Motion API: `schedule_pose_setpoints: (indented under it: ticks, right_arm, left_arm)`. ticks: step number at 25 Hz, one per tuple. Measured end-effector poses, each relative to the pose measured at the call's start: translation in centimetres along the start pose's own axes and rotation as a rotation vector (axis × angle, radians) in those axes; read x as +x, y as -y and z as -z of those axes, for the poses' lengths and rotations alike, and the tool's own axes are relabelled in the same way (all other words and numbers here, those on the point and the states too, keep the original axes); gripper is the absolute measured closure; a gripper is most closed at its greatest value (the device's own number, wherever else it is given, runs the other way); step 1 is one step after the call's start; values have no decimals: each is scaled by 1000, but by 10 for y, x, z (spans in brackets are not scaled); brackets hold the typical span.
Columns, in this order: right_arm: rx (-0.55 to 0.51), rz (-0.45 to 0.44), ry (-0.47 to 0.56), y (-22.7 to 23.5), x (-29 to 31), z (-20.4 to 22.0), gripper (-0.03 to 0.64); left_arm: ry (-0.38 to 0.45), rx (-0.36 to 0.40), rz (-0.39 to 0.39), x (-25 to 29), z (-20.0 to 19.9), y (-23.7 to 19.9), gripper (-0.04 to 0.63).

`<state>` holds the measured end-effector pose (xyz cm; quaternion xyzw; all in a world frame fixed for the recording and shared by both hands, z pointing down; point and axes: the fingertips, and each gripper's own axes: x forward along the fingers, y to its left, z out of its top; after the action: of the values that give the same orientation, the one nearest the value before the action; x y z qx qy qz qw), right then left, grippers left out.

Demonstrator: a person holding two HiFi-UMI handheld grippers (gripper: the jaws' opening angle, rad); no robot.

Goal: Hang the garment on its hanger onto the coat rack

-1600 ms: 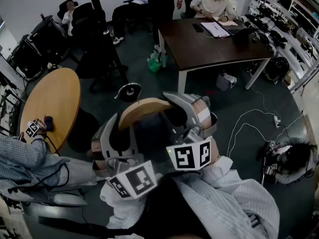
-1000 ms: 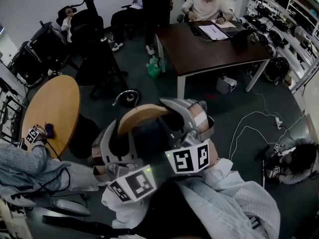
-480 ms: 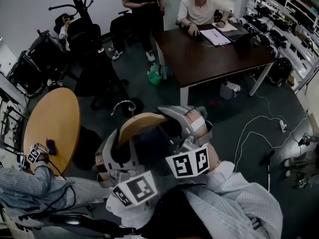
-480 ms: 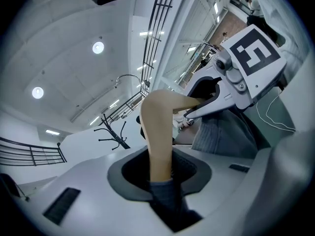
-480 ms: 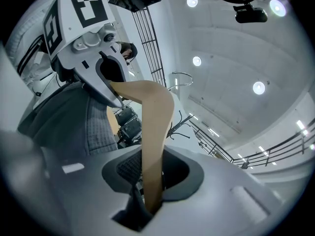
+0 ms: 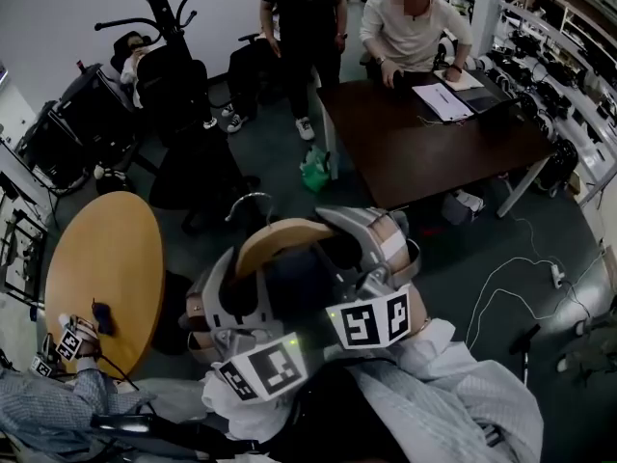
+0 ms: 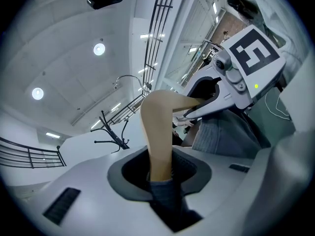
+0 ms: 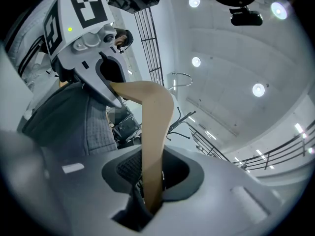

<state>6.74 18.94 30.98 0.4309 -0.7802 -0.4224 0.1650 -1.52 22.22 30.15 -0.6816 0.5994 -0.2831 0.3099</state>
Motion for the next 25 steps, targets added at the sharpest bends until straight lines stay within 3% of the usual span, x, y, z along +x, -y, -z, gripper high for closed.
schedule_pose_setpoints:
  ticks: [11, 25]
  right_arm:
    - [8, -35, 71, 18, 159, 55, 534]
    - [-8, -95, 245, 87, 339, 107, 534]
  left_arm:
    - [-54, 9, -60, 149, 48, -42, 497]
    - [-151, 9, -215, 323, 56, -106, 496]
